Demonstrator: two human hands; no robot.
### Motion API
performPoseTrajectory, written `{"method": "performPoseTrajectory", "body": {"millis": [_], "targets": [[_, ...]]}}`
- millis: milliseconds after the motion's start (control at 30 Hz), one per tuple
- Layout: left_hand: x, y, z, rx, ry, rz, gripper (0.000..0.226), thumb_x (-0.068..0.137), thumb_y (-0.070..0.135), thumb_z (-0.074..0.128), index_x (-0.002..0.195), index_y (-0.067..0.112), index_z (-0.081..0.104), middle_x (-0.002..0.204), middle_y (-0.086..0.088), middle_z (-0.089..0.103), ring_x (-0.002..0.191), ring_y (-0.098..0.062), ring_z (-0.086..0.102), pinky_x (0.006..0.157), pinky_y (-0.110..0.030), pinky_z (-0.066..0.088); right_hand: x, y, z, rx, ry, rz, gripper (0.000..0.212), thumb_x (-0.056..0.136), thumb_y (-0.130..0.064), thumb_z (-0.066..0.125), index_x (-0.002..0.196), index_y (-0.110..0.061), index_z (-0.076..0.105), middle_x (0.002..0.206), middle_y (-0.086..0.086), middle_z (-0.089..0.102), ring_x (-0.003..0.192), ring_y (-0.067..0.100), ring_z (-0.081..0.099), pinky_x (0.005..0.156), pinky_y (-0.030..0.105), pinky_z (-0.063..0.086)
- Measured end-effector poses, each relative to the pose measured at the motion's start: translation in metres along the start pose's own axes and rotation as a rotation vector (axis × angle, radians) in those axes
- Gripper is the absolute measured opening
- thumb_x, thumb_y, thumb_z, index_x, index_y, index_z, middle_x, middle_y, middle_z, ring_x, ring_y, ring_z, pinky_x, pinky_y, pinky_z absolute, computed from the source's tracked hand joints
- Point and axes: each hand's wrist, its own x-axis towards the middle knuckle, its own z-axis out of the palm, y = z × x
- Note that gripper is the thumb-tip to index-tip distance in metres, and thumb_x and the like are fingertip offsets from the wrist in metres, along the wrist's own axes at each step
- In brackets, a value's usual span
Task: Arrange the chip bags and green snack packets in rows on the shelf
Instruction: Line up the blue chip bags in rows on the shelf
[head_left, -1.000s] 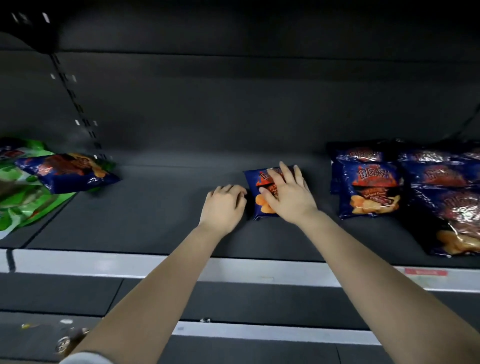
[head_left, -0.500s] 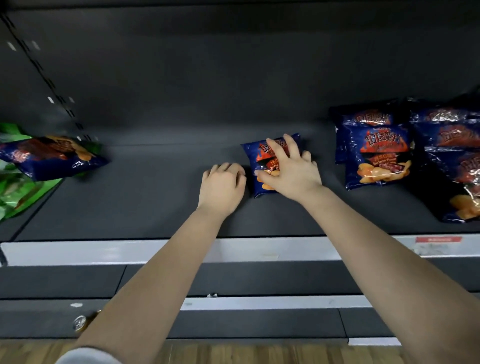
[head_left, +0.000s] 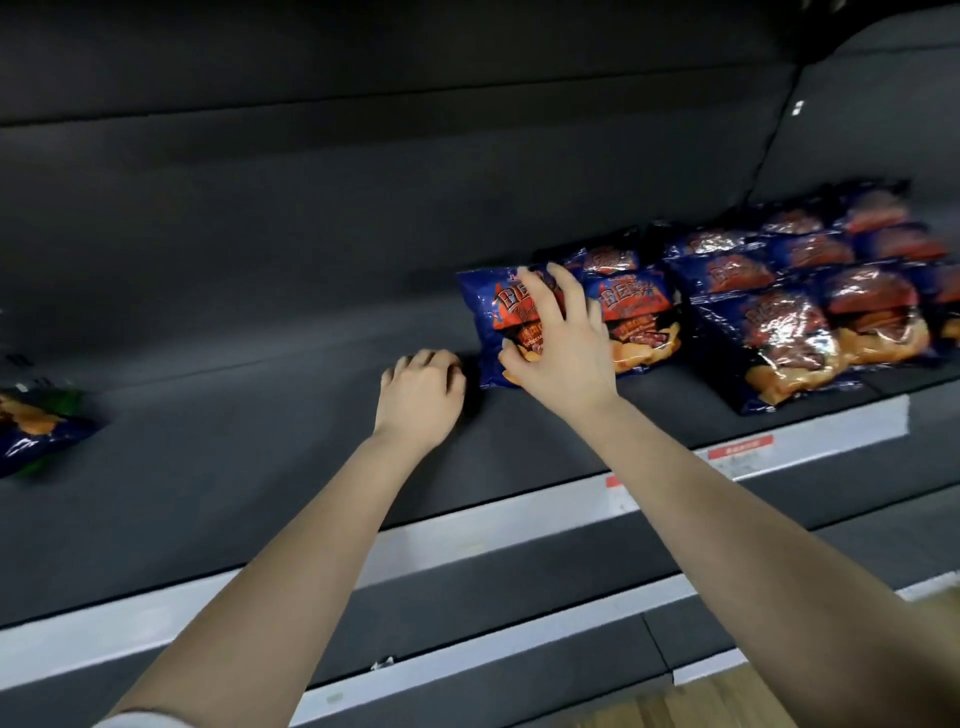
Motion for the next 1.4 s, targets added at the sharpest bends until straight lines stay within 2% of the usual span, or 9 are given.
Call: {"method": "performPoseTrajectory", "body": {"millis": [233, 367, 433, 533, 633, 733, 900, 1200, 1400], "targets": [[0.013, 0.066, 0.028, -0.026, -0.096, 0.138, 0.033, 0.097, 0.030, 0.034, 0.122, 0.020, 0.054, 0.131, -0.009, 0.054, 0.117, -0.033, 0.046, 0.101, -0.038, 0.030, -0.019, 0.066, -0.052, -0.119, 0.013, 0.136, 0.077, 0.074, -0.040, 0.064, 0.144, -0.030, 0.034, 0.149, 0.002, 0.033, 0.117, 0.036, 0.045, 0.092, 0.050, 0.044], [0.011, 0.089, 0.041, 0.023, -0.106, 0.173, 0.035, 0.097, 0.032, 0.033, 0.123, 0.021, 0.053, 0.130, -0.009, 0.054, 0.118, -0.032, 0.046, 0.107, -0.041, 0.025, -0.039, 0.088, -0.062, -0.129, -0.047, 0.187, 0.078, 0.073, -0.040, 0.054, 0.146, -0.033, 0.028, 0.150, 0.000, 0.030, 0.119, 0.036, 0.043, 0.092, 0.051, 0.044], [0.010, 0.094, 0.046, 0.019, -0.109, 0.172, 0.035, 0.097, 0.032, 0.034, 0.125, 0.021, 0.053, 0.131, -0.008, 0.054, 0.120, -0.032, 0.046, 0.110, -0.043, 0.023, -0.045, 0.093, -0.063, -0.149, -0.079, 0.232, 0.077, 0.071, -0.038, 0.047, 0.146, -0.033, 0.029, 0.152, -0.002, 0.029, 0.127, 0.037, 0.035, 0.099, 0.054, 0.037], [0.008, 0.092, 0.052, 0.025, -0.107, 0.173, 0.036, 0.097, 0.032, 0.034, 0.125, 0.020, 0.052, 0.133, -0.006, 0.052, 0.123, -0.030, 0.042, 0.111, -0.043, 0.022, -0.049, 0.094, -0.062, -0.188, -0.067, 0.231, 0.072, 0.073, -0.033, 0.040, 0.144, -0.030, 0.036, 0.154, -0.002, 0.028, 0.141, 0.040, 0.015, 0.111, 0.061, 0.014], [0.005, 0.089, 0.056, 0.029, -0.084, 0.178, 0.035, 0.097, 0.030, 0.035, 0.125, 0.018, 0.053, 0.132, -0.006, 0.052, 0.123, -0.029, 0.041, 0.111, -0.042, 0.023, -0.046, 0.093, -0.061, -0.191, 0.001, 0.160, 0.068, 0.074, -0.033, 0.033, 0.141, -0.026, 0.043, 0.154, 0.005, 0.029, 0.144, 0.040, 0.011, 0.114, 0.060, 0.002], [0.004, 0.090, 0.055, 0.034, -0.078, 0.176, 0.035, 0.096, 0.029, 0.036, 0.124, 0.017, 0.053, 0.130, -0.008, 0.053, 0.122, -0.030, 0.042, 0.109, -0.041, 0.024, -0.039, 0.088, -0.057, -0.189, -0.002, 0.133, 0.065, 0.080, -0.041, 0.031, 0.142, -0.025, 0.042, 0.155, 0.007, 0.028, 0.145, 0.036, 0.012, 0.115, 0.057, 0.002], [0.002, 0.089, 0.056, 0.006, -0.067, 0.192, 0.035, 0.096, 0.028, 0.036, 0.126, 0.018, 0.052, 0.134, -0.005, 0.051, 0.125, -0.028, 0.040, 0.110, -0.040, 0.024, -0.036, 0.092, -0.042, -0.385, -0.126, 0.130, 0.070, 0.087, -0.063, 0.026, 0.149, -0.032, 0.025, 0.159, 0.006, 0.016, 0.146, 0.036, 0.007, 0.115, 0.056, 0.005], [0.005, 0.089, 0.058, -0.007, -0.078, 0.175, 0.035, 0.097, 0.029, 0.037, 0.126, 0.017, 0.052, 0.136, -0.007, 0.049, 0.125, -0.030, 0.039, 0.111, -0.041, 0.022, -0.033, 0.098, -0.038, -0.373, -0.216, 0.178, 0.077, 0.087, -0.060, 0.044, 0.152, -0.034, 0.011, 0.160, 0.014, 0.001, 0.142, 0.048, -0.002, 0.115, 0.057, 0.007], [0.005, 0.089, 0.057, -0.026, -0.090, 0.177, 0.035, 0.097, 0.029, 0.036, 0.126, 0.017, 0.052, 0.136, -0.007, 0.048, 0.125, -0.031, 0.038, 0.110, -0.042, 0.022, -0.033, 0.097, -0.039, -0.356, -0.244, 0.207, 0.079, 0.087, -0.061, 0.044, 0.152, -0.034, 0.008, 0.160, 0.014, -0.002, 0.141, 0.050, -0.003, 0.114, 0.060, 0.010]]}}
